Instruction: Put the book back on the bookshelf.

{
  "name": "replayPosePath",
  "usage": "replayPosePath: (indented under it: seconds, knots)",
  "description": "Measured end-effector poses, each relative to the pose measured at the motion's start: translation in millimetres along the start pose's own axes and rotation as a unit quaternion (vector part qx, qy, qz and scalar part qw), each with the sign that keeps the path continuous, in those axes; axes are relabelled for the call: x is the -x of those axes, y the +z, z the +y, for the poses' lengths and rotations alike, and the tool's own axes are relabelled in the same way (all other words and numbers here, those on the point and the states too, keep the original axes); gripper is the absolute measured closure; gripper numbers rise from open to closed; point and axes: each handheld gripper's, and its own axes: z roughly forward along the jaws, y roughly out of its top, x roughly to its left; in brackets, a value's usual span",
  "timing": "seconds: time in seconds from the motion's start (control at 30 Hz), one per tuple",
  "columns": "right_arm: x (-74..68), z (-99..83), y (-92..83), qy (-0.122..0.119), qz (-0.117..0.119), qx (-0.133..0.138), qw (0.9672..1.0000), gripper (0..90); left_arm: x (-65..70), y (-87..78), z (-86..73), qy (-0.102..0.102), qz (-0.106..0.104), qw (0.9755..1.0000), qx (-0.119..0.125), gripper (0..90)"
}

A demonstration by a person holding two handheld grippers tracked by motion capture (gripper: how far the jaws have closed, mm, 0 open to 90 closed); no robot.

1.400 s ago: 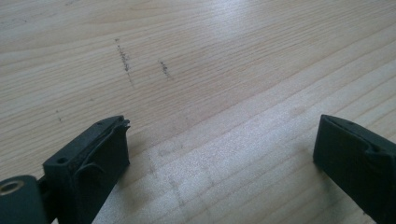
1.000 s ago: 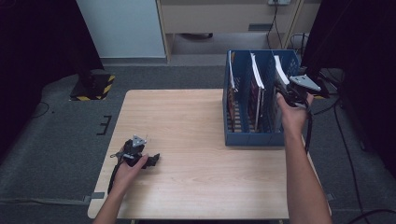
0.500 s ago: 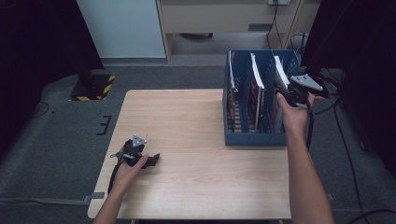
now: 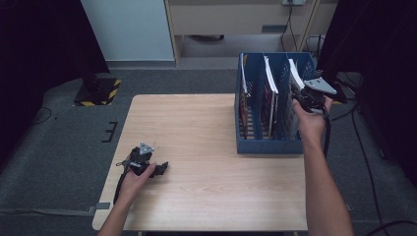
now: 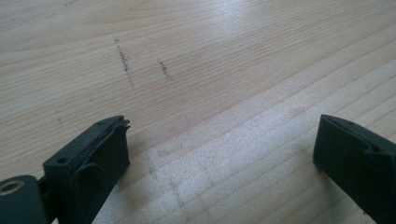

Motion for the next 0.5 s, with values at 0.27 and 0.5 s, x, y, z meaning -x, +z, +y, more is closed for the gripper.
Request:
replayPosePath:
  seconds: [0.27,0.5]
  knots:
    - [-0.2,4.0,1.1,-0.040,-0.016,-0.014,0.9990,73.2,-0.1,0.1,0.1,0.000,0.000,1.0000,0.000,2.4]
    - [-1.7,1.8,2.4,-0.028,-0.016,-0.008,0.9995,73.1,0.0,0.1,0.1,0.000,0.000,1.0000,0.000,2.4]
